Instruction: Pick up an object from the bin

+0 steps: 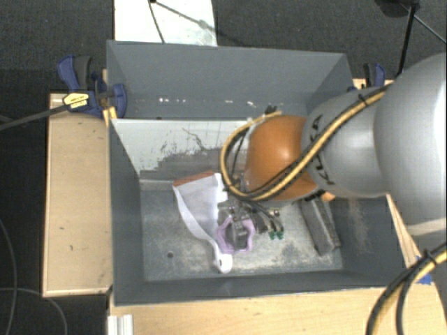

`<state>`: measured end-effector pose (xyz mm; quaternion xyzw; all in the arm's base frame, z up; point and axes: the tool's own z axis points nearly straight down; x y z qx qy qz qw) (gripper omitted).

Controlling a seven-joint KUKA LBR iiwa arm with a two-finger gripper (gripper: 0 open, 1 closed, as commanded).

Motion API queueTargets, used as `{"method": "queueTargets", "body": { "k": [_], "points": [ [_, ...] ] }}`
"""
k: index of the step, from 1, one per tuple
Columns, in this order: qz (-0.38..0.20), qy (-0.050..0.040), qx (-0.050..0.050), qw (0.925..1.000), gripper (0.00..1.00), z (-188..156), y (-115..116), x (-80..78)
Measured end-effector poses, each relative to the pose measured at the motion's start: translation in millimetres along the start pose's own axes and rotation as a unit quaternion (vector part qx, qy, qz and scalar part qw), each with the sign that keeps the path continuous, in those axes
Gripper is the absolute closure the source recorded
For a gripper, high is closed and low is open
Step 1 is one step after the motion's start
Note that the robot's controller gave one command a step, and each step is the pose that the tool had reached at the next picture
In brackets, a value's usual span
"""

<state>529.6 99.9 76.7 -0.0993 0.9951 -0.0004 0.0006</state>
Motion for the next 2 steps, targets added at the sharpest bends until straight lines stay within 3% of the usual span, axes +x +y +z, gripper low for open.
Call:
{"method": "queueTargets", "body": {
  "k": [1, 2],
  "points": [
    [0.001, -0.0001, 0.0, 1.0, 1.0, 0.0, -0.1, -0.1],
    [-0.019, -0.0011, 0.0, 0.9998, 1.0, -188.9, -20.9, -7.8]
  ]
}}
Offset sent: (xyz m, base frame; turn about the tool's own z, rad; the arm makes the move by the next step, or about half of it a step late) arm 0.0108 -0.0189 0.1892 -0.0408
